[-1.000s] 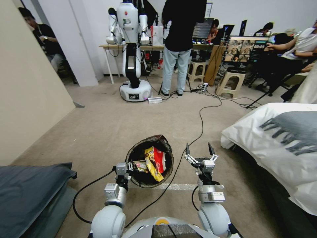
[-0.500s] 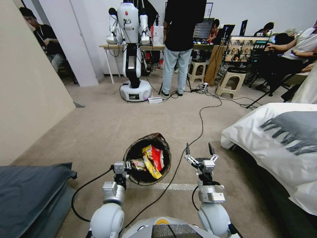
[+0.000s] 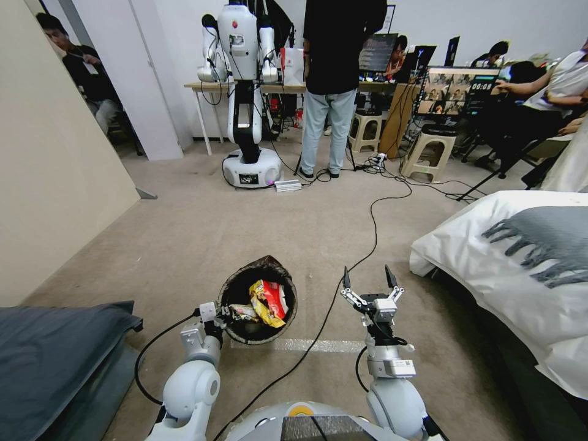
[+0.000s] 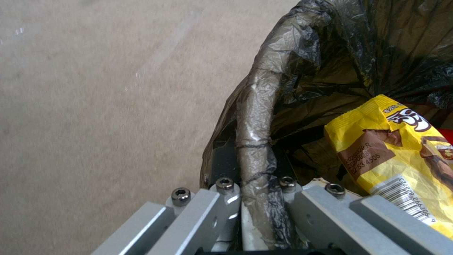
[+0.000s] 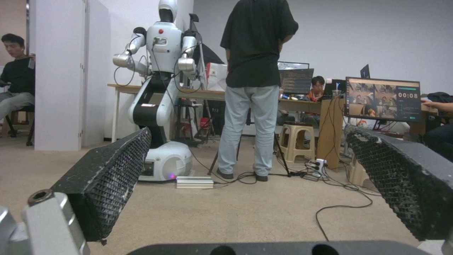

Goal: Pick up the trash bin, then pick up the garbage from the floor and place it into the trash bin.

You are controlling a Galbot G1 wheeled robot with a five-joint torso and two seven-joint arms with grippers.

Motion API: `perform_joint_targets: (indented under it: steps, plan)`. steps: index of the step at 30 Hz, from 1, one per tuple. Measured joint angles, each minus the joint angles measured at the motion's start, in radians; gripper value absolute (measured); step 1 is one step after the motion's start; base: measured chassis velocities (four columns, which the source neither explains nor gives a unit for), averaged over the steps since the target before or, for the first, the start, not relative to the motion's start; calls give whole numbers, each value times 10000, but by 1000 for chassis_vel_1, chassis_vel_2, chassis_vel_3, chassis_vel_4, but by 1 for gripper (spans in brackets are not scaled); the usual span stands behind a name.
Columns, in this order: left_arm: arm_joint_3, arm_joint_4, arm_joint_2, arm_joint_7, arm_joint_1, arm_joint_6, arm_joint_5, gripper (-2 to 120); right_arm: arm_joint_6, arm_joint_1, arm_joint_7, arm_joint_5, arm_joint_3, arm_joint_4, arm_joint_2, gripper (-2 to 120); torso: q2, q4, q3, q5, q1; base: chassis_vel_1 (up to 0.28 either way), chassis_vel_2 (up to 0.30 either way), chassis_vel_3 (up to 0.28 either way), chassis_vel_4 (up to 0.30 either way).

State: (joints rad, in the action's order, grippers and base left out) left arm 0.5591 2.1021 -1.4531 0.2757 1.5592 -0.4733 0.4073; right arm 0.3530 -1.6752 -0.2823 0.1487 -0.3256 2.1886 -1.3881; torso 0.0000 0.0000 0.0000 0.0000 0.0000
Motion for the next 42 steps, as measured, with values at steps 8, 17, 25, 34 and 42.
perform_joint_targets:
  steps: [8, 17, 25, 34, 42]
  plan:
    - [0, -563, -31, 366, -194, -386, 820, 0, 103, -3, 50, 147, 68, -51, -51, 100, 0, 0, 0, -1, 0, 0, 0, 0, 0]
    - [4, -989, -116, 478, -299, -365, 1227, 0, 190, -15, 72, 163, 133, -127, -60, 100, 1, 5, -2, 11, -1, 0, 0, 0, 0]
    - [8, -1077, -145, 426, -285, -302, 1519, 25, 187, -10, 68, 138, 199, -142, -70, 100, 1, -3, -1, -4, 0, 0, 0, 0, 0]
    - [26, -1105, -174, 392, -289, -134, 1644, 59, 255, -15, 96, 253, 228, -208, -112, 100, -1, -2, 0, -3, 0, 0, 0, 0, 0]
    - [43, -1081, -174, 392, -297, -102, 1691, 61, 260, -17, 115, 261, 221, -209, -112, 100, -2, -1, 0, -3, 0, 0, 0, 0, 0]
